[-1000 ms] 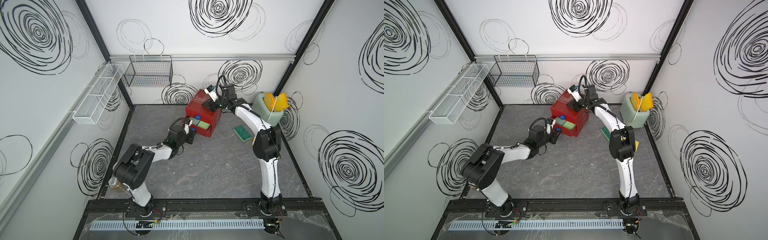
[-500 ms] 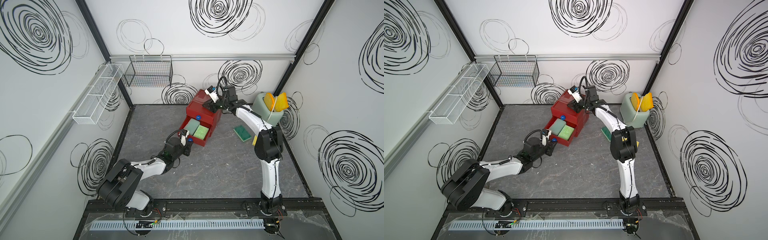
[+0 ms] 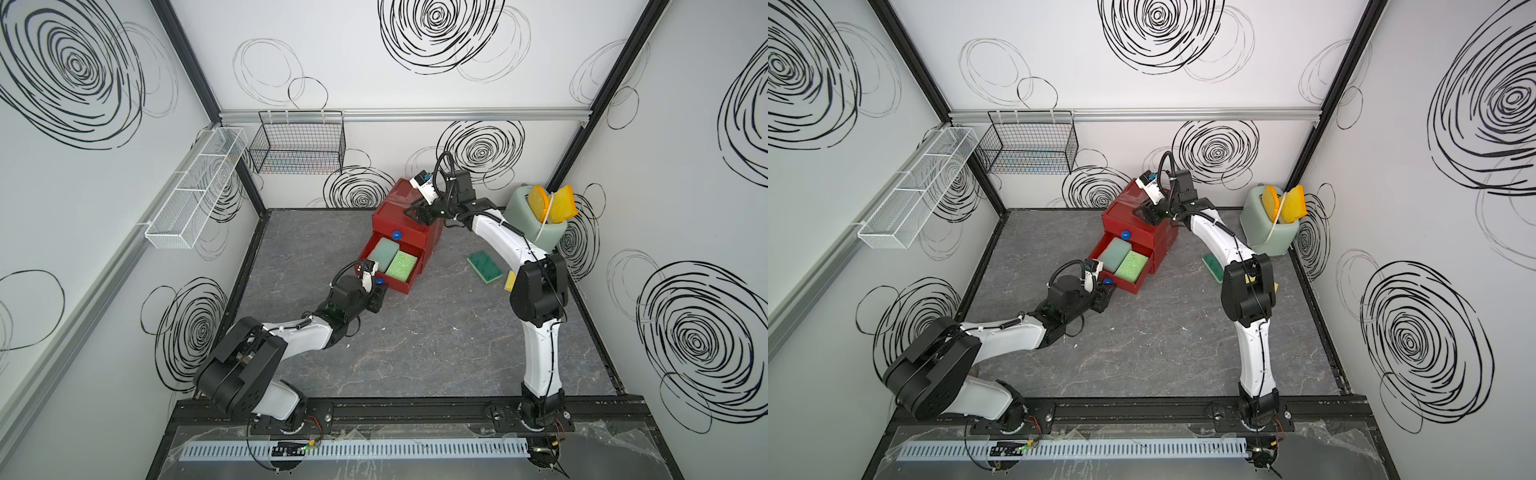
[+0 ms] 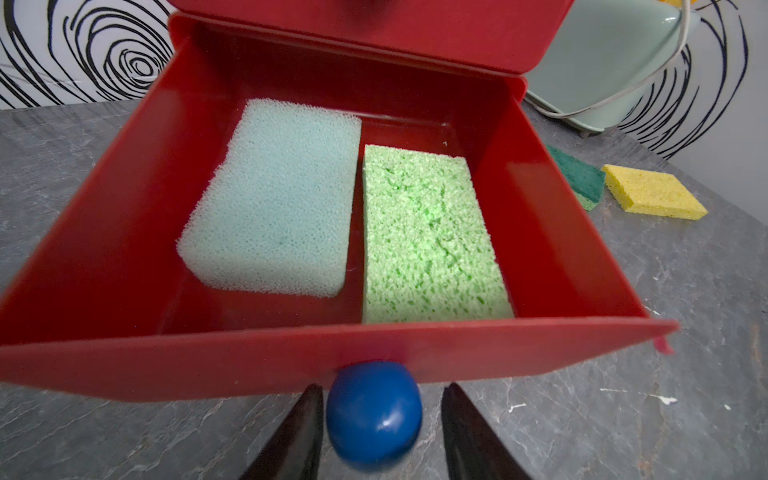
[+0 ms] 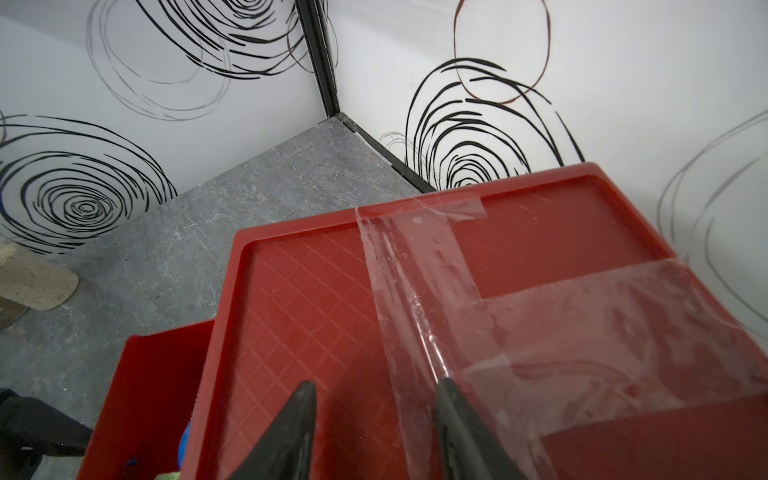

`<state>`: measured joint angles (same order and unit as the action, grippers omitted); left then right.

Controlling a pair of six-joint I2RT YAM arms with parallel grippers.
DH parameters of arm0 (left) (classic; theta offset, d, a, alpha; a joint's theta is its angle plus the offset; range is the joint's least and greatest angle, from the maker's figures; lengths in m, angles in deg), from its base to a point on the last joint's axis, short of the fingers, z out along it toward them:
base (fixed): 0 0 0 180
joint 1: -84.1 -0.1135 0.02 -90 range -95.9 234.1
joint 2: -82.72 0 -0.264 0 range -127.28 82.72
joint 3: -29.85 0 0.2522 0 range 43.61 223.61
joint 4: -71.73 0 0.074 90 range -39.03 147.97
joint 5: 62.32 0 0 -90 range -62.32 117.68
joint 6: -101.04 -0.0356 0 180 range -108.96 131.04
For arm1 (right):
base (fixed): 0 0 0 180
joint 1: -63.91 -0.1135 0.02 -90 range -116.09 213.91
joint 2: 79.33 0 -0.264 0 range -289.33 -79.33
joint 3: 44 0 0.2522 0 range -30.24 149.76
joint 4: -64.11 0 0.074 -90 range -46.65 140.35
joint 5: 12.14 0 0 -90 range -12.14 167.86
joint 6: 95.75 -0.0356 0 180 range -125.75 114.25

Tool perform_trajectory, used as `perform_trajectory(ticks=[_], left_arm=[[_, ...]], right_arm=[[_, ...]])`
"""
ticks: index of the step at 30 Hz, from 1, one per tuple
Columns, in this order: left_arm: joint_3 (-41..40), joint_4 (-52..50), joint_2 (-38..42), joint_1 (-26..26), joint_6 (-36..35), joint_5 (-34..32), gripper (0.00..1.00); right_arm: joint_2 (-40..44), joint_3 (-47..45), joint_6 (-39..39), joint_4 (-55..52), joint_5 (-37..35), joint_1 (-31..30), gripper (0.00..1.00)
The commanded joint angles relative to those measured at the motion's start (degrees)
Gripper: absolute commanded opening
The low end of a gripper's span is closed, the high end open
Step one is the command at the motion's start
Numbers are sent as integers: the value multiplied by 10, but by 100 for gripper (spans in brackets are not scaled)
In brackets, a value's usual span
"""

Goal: Take the sponge out of the drawer
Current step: Open the drawer in the storage box, then pick up the sponge from the drawer.

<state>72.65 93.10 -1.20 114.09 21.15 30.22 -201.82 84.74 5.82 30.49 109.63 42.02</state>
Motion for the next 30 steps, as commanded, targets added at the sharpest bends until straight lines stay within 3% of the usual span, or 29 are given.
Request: perform_trajectory(ticks=[1, 12, 23, 30], left_arm=[[4, 35, -3, 1, 1, 3, 52], [-30, 14, 45, 2, 1, 3, 54], [-118, -10, 146, 5, 26, -9, 55], [-136, -29, 181, 4, 29, -20, 56]], right_arm=[[50, -4, 19, -29, -48, -14, 53], [139, -40, 147, -115, -112, -110, 54], [53, 5, 198, -211, -209, -196, 54], [16, 32, 203, -223, -228, -209, 54]])
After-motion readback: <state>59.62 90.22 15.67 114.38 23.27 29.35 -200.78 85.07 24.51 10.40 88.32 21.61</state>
